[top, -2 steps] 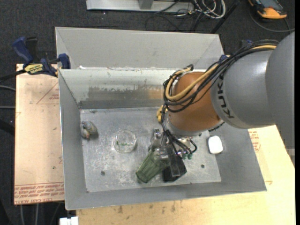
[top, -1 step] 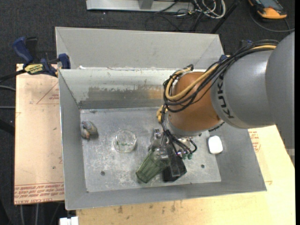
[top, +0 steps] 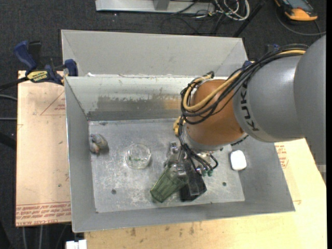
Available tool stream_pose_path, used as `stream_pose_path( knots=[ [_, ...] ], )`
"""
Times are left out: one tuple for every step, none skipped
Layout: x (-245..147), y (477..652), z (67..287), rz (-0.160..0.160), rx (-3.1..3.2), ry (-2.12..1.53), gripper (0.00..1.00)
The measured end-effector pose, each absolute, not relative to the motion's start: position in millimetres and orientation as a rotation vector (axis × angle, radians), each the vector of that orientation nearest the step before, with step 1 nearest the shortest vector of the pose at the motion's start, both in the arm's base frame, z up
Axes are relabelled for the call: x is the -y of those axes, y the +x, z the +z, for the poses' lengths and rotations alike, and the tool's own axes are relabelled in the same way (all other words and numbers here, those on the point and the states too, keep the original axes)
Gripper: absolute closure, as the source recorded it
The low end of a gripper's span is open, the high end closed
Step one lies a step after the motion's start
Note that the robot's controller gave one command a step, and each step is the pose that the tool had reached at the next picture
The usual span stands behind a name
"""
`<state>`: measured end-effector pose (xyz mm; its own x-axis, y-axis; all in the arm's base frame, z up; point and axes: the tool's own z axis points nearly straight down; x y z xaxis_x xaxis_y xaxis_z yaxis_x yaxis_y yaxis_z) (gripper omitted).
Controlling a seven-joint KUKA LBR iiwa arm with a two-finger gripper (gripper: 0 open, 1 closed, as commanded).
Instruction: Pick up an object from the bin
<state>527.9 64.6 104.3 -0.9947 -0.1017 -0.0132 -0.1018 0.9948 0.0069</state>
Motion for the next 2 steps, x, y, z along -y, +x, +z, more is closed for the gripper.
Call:
stream_pose_path(
  knots=[
    [-64.6,527.9,104.3,0.012,-3.125,-0.159,1.0],
    [-64.6,527.9,104.3,0.012,-3.125,-0.159,1.0]
  ],
)
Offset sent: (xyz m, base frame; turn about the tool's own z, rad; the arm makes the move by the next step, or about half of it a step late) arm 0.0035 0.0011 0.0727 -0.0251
